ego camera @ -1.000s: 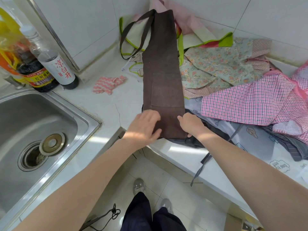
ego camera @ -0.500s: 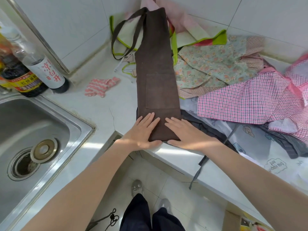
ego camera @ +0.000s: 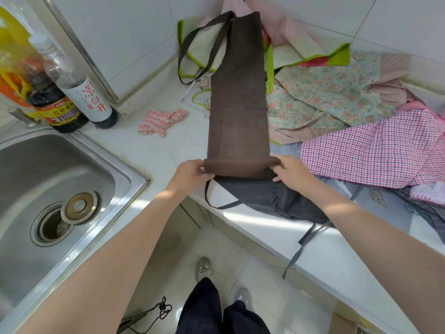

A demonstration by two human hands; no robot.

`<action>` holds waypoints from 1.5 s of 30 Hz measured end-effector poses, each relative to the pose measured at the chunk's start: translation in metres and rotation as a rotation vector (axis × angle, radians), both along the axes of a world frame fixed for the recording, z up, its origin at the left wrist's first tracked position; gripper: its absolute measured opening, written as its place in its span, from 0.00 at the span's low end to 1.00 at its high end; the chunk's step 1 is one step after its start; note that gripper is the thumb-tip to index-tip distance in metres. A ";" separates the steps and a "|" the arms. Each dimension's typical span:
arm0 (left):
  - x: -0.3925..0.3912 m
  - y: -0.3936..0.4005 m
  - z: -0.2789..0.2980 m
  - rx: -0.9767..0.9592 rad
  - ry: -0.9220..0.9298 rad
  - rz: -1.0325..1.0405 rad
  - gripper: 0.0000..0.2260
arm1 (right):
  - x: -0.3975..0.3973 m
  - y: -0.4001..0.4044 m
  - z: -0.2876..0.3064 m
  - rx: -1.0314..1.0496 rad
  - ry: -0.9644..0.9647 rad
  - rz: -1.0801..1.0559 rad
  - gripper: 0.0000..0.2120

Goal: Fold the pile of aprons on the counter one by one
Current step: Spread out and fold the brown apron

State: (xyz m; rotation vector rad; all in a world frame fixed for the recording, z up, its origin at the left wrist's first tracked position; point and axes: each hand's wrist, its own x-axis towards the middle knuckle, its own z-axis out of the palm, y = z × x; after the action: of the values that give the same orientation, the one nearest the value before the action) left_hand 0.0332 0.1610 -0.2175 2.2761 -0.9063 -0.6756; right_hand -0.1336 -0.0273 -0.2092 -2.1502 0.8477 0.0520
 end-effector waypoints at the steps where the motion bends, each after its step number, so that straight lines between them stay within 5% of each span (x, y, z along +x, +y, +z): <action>1: 0.002 -0.002 -0.001 0.002 0.034 0.054 0.08 | 0.005 0.001 -0.002 0.068 0.008 -0.054 0.14; 4: 0.008 -0.004 -0.005 -0.017 0.145 0.154 0.03 | 0.015 0.006 -0.005 0.235 -0.049 -0.156 0.14; 10: 0.008 -0.009 -0.002 -0.049 0.334 0.248 0.10 | 0.020 0.015 -0.007 0.400 -0.102 -0.262 0.19; 13: 0.008 -0.012 0.001 0.035 0.289 0.257 0.14 | 0.027 0.011 -0.009 0.363 -0.051 -0.340 0.11; 14: 0.008 -0.011 0.000 0.063 0.238 0.264 0.14 | 0.030 0.010 -0.010 0.324 -0.006 -0.362 0.07; 19: 0.000 -0.017 -0.002 0.163 -0.061 0.280 0.12 | 0.043 0.007 -0.016 0.056 0.186 -0.305 0.21; 22: -0.002 -0.025 -0.005 0.157 -0.816 -0.055 0.21 | 0.045 0.005 -0.015 0.077 0.214 -0.309 0.21; 24: -0.006 -0.032 -0.004 0.193 -1.014 -0.401 0.25 | 0.043 0.005 -0.014 0.089 0.190 -0.318 0.21; 28: -0.004 -0.042 -0.004 0.535 -0.772 -0.631 0.27 | 0.038 0.015 -0.013 -0.016 0.115 -0.311 0.09; 33: 0.012 -0.028 0.002 0.545 -0.622 -0.736 0.31 | 0.028 0.033 -0.009 -0.701 0.044 0.162 0.36; 38: 0.025 -0.016 -0.001 0.517 -0.481 -0.780 0.36 | 0.025 0.014 -0.007 -0.342 0.376 0.573 0.41; 41: 0.027 -0.008 -0.005 0.443 -0.437 -0.707 0.39 | 0.019 0.012 -0.005 -0.345 0.382 0.593 0.45; 45: 0.031 -0.006 0.002 0.350 -0.359 -0.644 0.37 | 0.023 0.005 -0.001 -0.300 0.287 0.508 0.38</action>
State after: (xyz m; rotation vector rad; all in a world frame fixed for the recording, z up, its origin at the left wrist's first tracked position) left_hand 0.0646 0.1549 -0.2159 2.4501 -1.8658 -0.7423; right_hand -0.1108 -0.0225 -0.2100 -2.6394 0.4602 0.5314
